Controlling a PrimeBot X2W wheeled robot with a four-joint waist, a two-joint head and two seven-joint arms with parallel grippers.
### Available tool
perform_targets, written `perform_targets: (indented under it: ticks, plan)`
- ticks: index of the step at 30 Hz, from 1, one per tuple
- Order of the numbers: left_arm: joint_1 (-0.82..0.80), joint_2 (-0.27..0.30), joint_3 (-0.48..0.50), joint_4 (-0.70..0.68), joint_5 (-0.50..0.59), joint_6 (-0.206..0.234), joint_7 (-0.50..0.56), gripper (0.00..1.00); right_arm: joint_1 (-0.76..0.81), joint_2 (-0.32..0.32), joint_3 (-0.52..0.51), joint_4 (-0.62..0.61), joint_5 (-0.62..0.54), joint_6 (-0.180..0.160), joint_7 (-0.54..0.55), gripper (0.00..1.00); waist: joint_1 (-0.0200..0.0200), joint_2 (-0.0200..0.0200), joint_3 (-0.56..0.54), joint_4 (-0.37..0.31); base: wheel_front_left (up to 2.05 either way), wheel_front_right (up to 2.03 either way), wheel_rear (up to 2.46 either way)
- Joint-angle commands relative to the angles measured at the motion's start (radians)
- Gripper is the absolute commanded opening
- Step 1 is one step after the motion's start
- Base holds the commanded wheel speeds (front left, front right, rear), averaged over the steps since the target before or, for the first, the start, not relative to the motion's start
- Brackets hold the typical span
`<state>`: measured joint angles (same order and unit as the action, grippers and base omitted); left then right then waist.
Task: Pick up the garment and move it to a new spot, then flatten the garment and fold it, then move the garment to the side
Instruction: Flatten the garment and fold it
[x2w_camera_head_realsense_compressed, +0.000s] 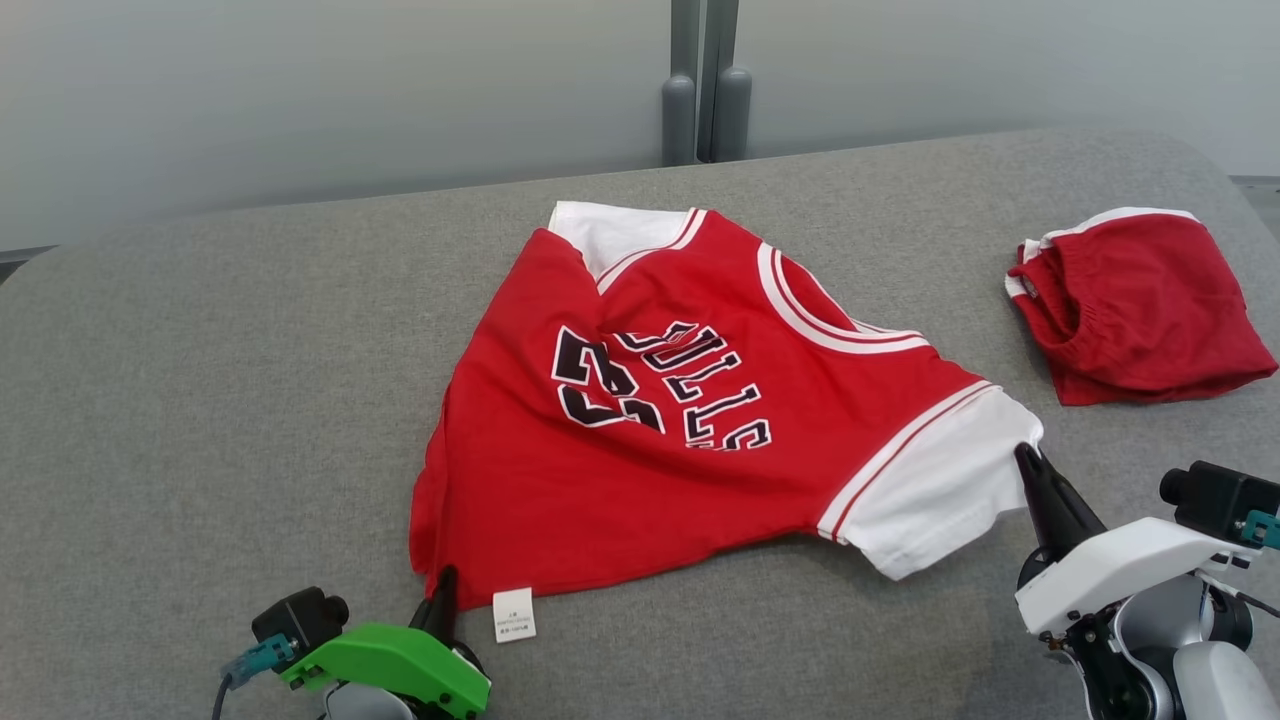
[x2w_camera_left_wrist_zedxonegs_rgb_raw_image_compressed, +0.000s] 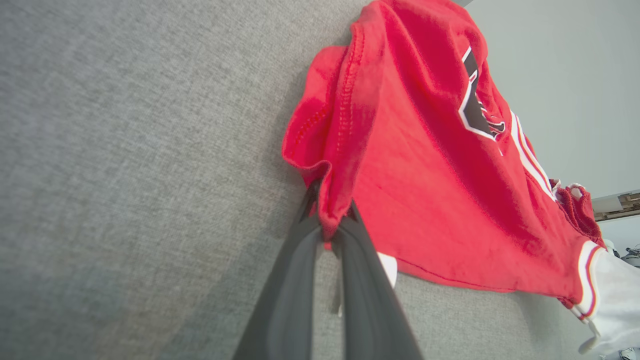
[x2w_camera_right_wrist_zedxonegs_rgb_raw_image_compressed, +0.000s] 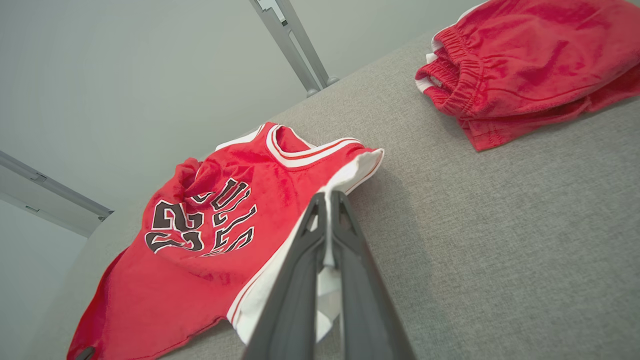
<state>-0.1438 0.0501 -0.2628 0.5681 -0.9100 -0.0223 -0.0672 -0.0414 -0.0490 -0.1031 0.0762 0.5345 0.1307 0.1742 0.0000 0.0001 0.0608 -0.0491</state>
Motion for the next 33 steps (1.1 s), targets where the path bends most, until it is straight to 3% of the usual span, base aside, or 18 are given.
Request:
perform_targets:
  ticks: [1, 6, 12, 17, 25, 26, 33]
  plan:
    - [-0.016, 0.002, -0.002, 0.003, -0.009, -0.005, -0.005, 0.00, -0.006, -0.003, 0.000, -0.001, 0.000, 0.000, -0.008, 0.00, 0.0000, -0.0001, -0.001, 0.000, 0.00, 0.00, 0.00]
    - [-0.008, 0.002, 0.013, -0.018, -0.051, -0.022, -0.013, 0.00, -0.015, -0.003, -0.004, -0.010, 0.015, 0.000, -0.006, 0.00, 0.0000, -0.0001, -0.007, 0.003, 0.00, 0.00, 0.00]
    - [0.012, 0.002, 0.066, -0.123, -0.188, -0.040, 0.010, 0.00, -0.033, -0.003, -0.004, -0.038, 0.074, 0.000, 0.006, 0.00, 0.0000, -0.0001, -0.018, 0.006, 0.00, 0.00, 0.00]
    - [0.024, 0.002, 0.120, -0.278, -0.312, -0.017, 0.058, 0.00, -0.075, -0.003, -0.021, -0.094, 0.157, 0.000, 0.026, 0.00, 0.0000, -0.0001, -0.036, 0.005, 0.00, 0.00, 0.00]
    - [-0.011, 0.026, 0.220, -0.580, -0.447, 0.111, 0.147, 0.00, -0.199, -0.003, -0.077, -0.216, 0.307, 0.000, 0.060, 0.00, 0.0000, -0.0001, -0.071, 0.005, 0.00, 0.00, 0.00]
    - [-0.040, 0.037, 0.236, -0.649, -0.456, 0.155, 0.167, 0.00, -0.231, -0.003, -0.082, -0.244, 0.340, 0.000, 0.071, 0.00, 0.0000, -0.0001, -0.077, 0.005, 0.00, 0.00, 0.00]
    - [-0.215, 0.134, 0.250, -0.808, -0.415, 0.322, 0.246, 0.00, -0.379, -0.003, -0.113, -0.293, 0.345, 0.000, 0.121, 0.00, 0.0000, -0.0001, -0.093, 0.001, 0.00, 0.00, 0.00]
